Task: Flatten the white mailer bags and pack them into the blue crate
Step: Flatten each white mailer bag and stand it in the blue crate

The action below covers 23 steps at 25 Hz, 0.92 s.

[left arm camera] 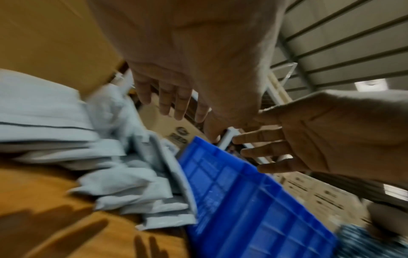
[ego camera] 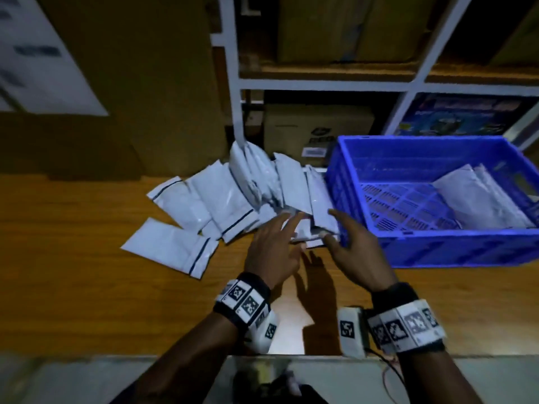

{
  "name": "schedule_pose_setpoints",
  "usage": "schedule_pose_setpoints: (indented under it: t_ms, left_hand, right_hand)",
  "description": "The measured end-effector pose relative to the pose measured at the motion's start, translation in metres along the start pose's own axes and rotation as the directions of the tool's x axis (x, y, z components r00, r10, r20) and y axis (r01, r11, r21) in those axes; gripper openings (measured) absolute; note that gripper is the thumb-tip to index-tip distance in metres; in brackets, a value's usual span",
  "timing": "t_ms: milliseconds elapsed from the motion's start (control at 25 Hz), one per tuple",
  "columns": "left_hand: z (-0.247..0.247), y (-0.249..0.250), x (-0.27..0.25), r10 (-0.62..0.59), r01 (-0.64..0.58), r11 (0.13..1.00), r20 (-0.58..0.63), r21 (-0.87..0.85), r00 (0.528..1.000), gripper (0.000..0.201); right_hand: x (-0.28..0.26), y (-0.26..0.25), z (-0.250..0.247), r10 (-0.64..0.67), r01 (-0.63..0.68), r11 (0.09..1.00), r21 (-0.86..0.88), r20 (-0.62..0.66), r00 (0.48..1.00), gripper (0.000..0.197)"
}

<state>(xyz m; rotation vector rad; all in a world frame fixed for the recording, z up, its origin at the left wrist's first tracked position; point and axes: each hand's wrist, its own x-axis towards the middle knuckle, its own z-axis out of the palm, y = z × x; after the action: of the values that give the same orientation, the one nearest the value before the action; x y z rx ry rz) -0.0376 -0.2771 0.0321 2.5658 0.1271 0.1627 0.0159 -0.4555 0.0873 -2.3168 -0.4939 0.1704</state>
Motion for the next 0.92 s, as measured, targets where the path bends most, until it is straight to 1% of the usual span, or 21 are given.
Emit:
schedule_pose_setpoints:
  t_ms: [80, 200, 280, 360, 480, 560, 640, 720, 800, 920]
  left_hand:
    - [-0.002, -0.021, -0.016, -0.08, 0.08, 0.997, -0.013, 0.018, 0.997, 0.065]
    - [-0.007, -0.043, -0.029, -0.175, 0.176, 0.984, -0.055, 0.019, 0.983, 0.063]
    - [-0.01, -0.057, -0.034, -0.239, 0.24, 0.971, -0.07, 0.015, 0.969, 0.063]
    - [-0.012, -0.07, -0.033, -0.279, 0.282, 0.959, -0.077, 0.029, 0.957, 0.062]
    - [-0.018, -0.091, -0.02, -0.289, 0.295, 0.955, -0.118, 0.041, 0.95, 0.06]
    - [-0.027, -0.104, -0.002, -0.285, 0.292, 0.955, -0.112, 0.048, 0.952, 0.057]
    - [-0.037, -0.118, 0.021, -0.281, 0.288, 0.955, -0.091, 0.075, 0.955, 0.056]
    - [-0.049, -0.129, 0.043, -0.262, 0.269, 0.958, -0.08, 0.097, 0.962, 0.056]
    - [-0.06, -0.141, 0.064, -0.237, 0.243, 0.963, -0.064, 0.117, 0.97, 0.056]
    - [-0.068, -0.155, 0.088, -0.194, 0.199, 0.971, -0.055, 0.132, 0.98, 0.055]
  right_hand:
    - [0.0, -0.009, 0.03, -0.033, 0.032, 0.999, 0.008, 0.11, 0.993, 0.05]
    - [0.006, -0.014, 0.064, -0.022, 0.037, 0.998, -0.05, 0.266, 0.964, 0.058]
    - [0.015, -0.017, 0.082, -0.038, 0.064, 0.995, -0.072, 0.319, 0.947, 0.059]
    - [0.026, -0.021, 0.097, -0.061, 0.099, 0.991, -0.095, 0.342, 0.938, 0.059]
    - [0.054, -0.033, 0.115, -0.047, 0.083, 0.992, -0.097, 0.326, 0.944, 0.057]
    - [0.078, -0.044, 0.125, -0.085, 0.117, 0.986, -0.12, 0.247, 0.965, 0.054]
    - [0.107, -0.059, 0.134, -0.08, 0.112, 0.975, -0.191, 0.167, 0.983, 0.055]
    - [0.134, -0.072, 0.143, -0.053, 0.091, 0.949, -0.301, 0.133, 0.99, 0.055]
    - [0.16, -0.078, 0.154, -0.026, 0.067, 0.913, -0.402, 0.105, 0.994, 0.051]
    - [0.186, -0.084, 0.174, 0.04, -0.001, 0.896, -0.443, 0.08, 0.996, 0.045]
